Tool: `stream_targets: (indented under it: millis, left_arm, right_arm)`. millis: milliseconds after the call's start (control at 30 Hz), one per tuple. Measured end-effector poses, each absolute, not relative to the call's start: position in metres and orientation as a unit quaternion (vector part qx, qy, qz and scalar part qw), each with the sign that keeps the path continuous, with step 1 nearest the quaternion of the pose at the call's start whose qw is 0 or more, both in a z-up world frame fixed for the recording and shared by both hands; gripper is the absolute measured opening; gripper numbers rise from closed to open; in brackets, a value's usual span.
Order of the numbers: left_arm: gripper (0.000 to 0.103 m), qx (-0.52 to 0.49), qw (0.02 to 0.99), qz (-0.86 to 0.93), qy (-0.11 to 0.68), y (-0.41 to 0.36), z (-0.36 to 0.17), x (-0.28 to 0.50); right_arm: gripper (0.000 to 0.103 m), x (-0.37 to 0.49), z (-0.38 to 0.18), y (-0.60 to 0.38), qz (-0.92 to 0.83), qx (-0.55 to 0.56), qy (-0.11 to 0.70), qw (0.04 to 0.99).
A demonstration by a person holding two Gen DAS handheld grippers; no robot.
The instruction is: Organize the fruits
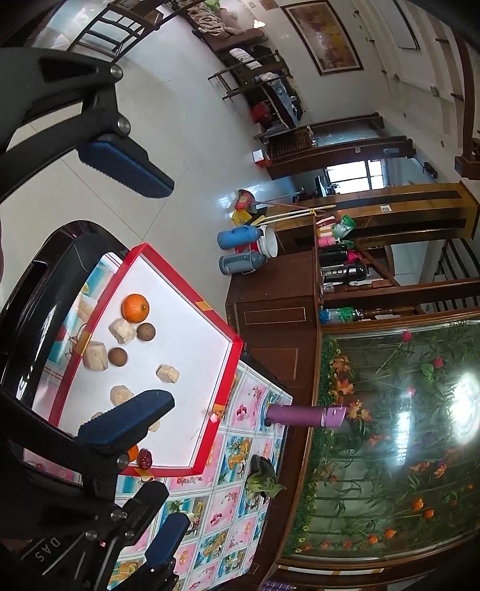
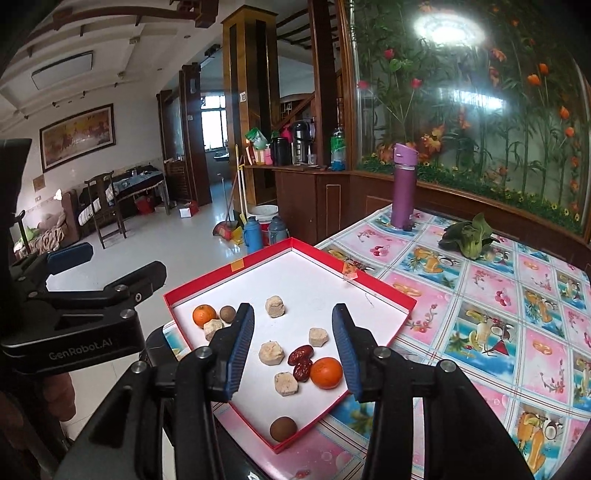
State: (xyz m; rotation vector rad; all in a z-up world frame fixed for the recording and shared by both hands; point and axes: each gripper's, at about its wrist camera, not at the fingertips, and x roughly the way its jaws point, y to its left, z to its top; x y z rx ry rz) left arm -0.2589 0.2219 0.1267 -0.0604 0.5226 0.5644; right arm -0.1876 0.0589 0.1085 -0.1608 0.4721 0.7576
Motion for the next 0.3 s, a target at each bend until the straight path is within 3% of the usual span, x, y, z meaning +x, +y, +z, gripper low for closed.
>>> stream_targets:
  millis: [300]
  left_arm:
    - [0.103, -0.030, 0.930, 0.259, 0.258, 0.2224, 0.1297, -0.2544]
  right_arm:
    - [0.044, -0.1797, 0.1028, 0.0572, 0.359, -0.066, 0.245, 0.898]
